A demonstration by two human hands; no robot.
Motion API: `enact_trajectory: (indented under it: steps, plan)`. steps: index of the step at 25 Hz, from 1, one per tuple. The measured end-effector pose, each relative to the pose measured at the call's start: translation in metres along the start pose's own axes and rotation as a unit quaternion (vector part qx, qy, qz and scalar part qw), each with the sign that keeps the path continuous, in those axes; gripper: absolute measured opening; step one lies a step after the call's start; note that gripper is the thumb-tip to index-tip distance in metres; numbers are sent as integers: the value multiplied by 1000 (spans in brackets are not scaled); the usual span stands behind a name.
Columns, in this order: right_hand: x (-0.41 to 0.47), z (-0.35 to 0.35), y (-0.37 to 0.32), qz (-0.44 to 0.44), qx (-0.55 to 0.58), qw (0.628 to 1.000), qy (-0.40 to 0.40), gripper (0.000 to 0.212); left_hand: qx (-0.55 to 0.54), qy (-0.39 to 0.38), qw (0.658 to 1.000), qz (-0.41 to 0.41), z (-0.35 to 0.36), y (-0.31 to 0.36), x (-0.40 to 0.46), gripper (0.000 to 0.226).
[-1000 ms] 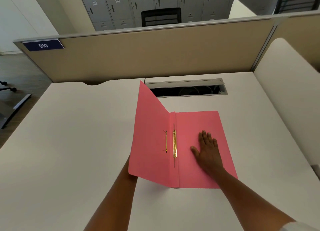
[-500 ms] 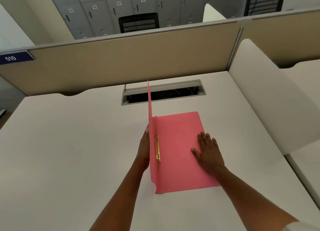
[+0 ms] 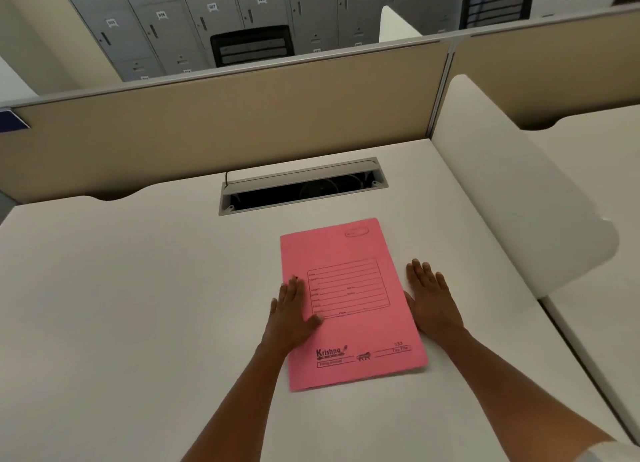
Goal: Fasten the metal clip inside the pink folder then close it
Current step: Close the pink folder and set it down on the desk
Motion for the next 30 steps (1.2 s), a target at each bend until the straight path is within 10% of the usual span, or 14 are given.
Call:
enact_trajectory:
  steps: [18, 22, 30]
  plan:
    - [-17, 10, -22, 56, 21, 998, -14, 85, 64, 36, 996, -57, 2, 9, -6, 101]
    - [-18, 12, -27, 80, 13, 996, -34, 81, 21, 140, 972, -188, -9, 6, -32, 88]
    - [-19, 14, -31, 95, 10, 995, -41, 71, -212, 129, 953, -175, -19, -6, -28, 54]
Point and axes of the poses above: each hand's wrist, its own x-axis towards the middle knuckle, its own z-axis out of the palm, y = z × x, the point moved 9 cm from there along x, towards the middle knuckle, and after that the axes turned 3 degrees about z, right-handed, at the moved point
